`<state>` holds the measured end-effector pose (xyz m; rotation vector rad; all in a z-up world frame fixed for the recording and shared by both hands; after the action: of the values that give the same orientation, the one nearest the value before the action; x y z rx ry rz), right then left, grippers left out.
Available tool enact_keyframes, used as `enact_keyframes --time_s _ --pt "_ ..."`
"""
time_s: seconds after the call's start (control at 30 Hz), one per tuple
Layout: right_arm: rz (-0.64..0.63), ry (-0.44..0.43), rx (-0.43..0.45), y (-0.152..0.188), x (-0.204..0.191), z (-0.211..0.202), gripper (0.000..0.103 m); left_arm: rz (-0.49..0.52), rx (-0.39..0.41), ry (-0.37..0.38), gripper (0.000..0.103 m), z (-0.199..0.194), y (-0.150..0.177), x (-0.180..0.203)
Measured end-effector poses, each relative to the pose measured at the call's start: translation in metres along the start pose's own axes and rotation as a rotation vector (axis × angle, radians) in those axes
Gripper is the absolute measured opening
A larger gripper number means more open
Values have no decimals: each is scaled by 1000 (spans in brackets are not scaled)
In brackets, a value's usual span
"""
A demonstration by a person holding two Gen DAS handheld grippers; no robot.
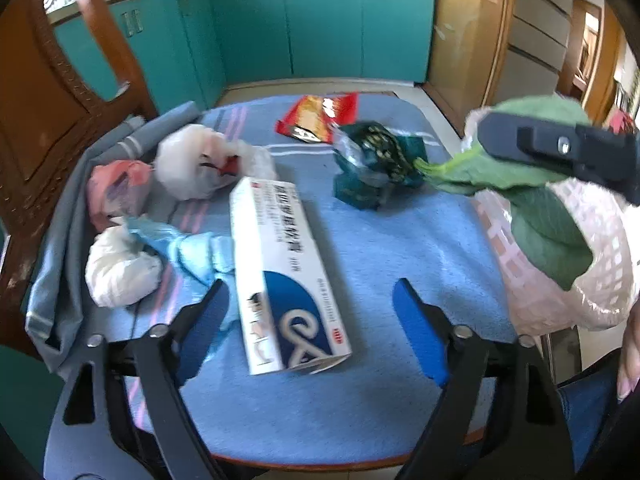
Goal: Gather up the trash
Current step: 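Grasp the white-and-blue medicine box with the left tool while the right tool holds the green cloth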
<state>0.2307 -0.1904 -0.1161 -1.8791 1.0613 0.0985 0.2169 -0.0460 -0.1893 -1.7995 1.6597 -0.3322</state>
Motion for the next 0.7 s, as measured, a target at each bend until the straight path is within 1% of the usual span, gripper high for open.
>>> enact_keyframes --time_s 0.17,0.23,0.27,0.3,0.37,0.4,0.43,0.7 --pt "10 8 -4 2 3 0 19 -1 -60 -2 78 17 10 0" --pt "14 11 2 1 4 -1 19 -11 -73 9 70 23 11 -1" --pt "17 13 6 0 4 -2 19 -12 -75 13 56 26 13 -3" --pt "20 13 8 0 5 -2 19 -9 -76 17 50 27 13 -4" --pt "26 15 8 0 7 -2 19 -3 -65 18 47 28 12 -4" --pt "26 18 7 0 7 -2 19 -2 -61 16 42 28 12 -5" --pt "25 21 5 1 7 -1 19 -2 -61 17 39 28 12 -6" --pt "8 24 -22 4 2 8 19 -31 -57 31 39 23 16 -20"
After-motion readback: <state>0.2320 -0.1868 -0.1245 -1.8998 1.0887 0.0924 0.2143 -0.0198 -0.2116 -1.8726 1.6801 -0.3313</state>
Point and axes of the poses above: each gripper's, at about its wrist camera, not at the fingertips, and z roughly the way its jaws point, x to its right, y to its underside, the point moved 7 cm from there along z, roughly the way its jaws point, and after that the axes turned 14 degrees about -y, right-handed, at the moved point
